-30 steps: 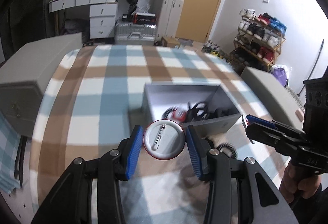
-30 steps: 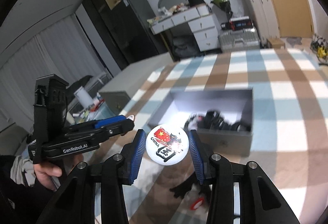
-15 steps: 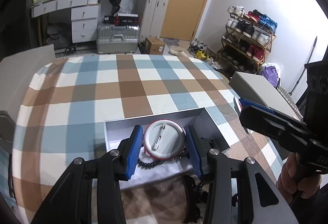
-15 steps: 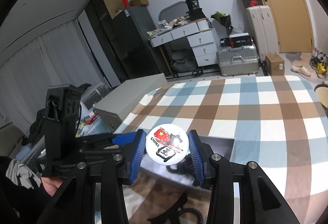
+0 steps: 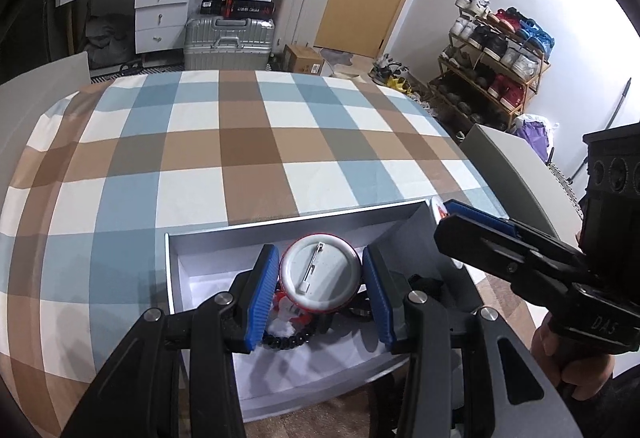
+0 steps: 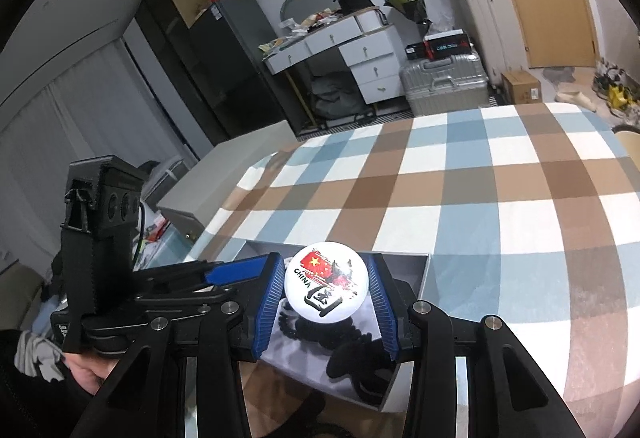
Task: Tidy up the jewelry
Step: 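Carry both badges into the grey box and open both tools, then withdraw both tools from the box toward the remaining jewelry, then grasp the red-and-white hair tie with the right tool, then grasp the black claw hair clip with the left tool while the right tool holds the hair tie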
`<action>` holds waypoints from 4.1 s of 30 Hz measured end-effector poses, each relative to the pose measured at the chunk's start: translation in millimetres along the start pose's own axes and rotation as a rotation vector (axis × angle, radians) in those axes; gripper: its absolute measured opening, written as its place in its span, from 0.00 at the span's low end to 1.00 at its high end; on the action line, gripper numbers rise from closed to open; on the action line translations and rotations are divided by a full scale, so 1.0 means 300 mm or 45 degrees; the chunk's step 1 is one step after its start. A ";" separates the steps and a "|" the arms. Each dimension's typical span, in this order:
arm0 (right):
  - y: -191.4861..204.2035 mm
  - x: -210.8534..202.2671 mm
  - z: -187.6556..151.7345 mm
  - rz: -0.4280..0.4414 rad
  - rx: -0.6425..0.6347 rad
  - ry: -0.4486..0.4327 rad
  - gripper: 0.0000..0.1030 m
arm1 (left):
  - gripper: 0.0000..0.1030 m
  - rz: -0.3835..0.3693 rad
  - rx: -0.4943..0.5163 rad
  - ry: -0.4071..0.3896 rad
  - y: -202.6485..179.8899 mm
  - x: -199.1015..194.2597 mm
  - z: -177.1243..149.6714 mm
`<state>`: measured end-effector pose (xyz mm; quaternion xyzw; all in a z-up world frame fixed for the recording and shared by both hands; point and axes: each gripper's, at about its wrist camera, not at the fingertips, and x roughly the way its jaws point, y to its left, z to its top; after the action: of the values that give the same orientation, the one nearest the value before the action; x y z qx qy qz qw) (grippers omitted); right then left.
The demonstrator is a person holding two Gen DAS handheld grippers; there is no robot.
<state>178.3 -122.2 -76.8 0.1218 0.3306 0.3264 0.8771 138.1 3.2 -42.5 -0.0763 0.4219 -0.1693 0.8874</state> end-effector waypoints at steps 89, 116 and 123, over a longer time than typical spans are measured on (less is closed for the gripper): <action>0.215 -0.098 -0.463 -0.194 -0.066 0.219 0.32 | 0.89 0.202 0.014 -0.066 0.039 -0.234 -0.459; 0.125 -0.294 -0.414 -0.135 0.050 -0.002 0.07 | 0.89 0.186 0.079 -0.042 -0.032 -0.193 -0.379; 0.062 -0.346 -0.402 -0.177 0.051 -0.057 0.07 | 0.89 0.153 0.176 0.040 -0.114 -0.101 -0.338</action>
<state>30.6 -176.2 -107.6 0.1232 0.3253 0.2551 0.9022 33.8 -16.8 -75.3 0.0133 0.4269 -0.1457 0.8924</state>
